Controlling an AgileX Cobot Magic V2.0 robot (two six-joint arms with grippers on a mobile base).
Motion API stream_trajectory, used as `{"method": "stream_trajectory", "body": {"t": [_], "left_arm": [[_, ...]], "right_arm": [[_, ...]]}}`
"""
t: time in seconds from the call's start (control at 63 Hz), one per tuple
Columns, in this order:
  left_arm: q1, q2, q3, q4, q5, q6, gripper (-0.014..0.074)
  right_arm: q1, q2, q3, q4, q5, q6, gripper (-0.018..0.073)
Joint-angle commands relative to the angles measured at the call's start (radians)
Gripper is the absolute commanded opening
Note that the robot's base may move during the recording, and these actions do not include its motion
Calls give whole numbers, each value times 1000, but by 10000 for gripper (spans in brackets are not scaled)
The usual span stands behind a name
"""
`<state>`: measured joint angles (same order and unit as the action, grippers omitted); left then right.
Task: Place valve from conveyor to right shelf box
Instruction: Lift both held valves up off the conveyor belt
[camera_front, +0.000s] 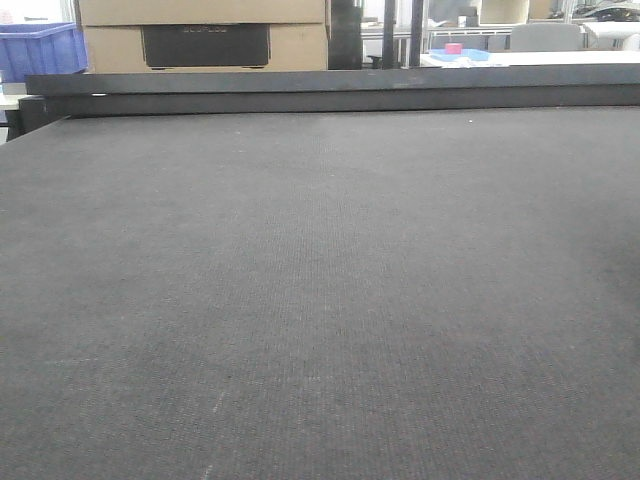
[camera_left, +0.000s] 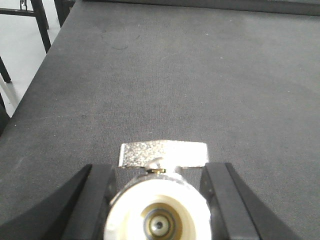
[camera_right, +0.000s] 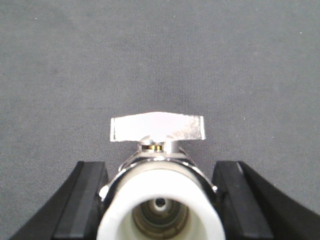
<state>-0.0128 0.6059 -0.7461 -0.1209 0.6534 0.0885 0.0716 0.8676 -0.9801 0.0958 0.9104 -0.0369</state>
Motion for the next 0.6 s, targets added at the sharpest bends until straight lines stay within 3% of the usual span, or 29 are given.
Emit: {"method": "stream_trajectory", "body": {"t": [0.0, 0.587], "left_arm": [[0, -10, -8, -5, -41, 0, -111], [0, -10, -8, -5, -45, 0, -111]], "right_arm": [[-6, -14, -6, -3, -57, -7, -163], [-6, -14, -6, -3, -57, -7, -163]]}}
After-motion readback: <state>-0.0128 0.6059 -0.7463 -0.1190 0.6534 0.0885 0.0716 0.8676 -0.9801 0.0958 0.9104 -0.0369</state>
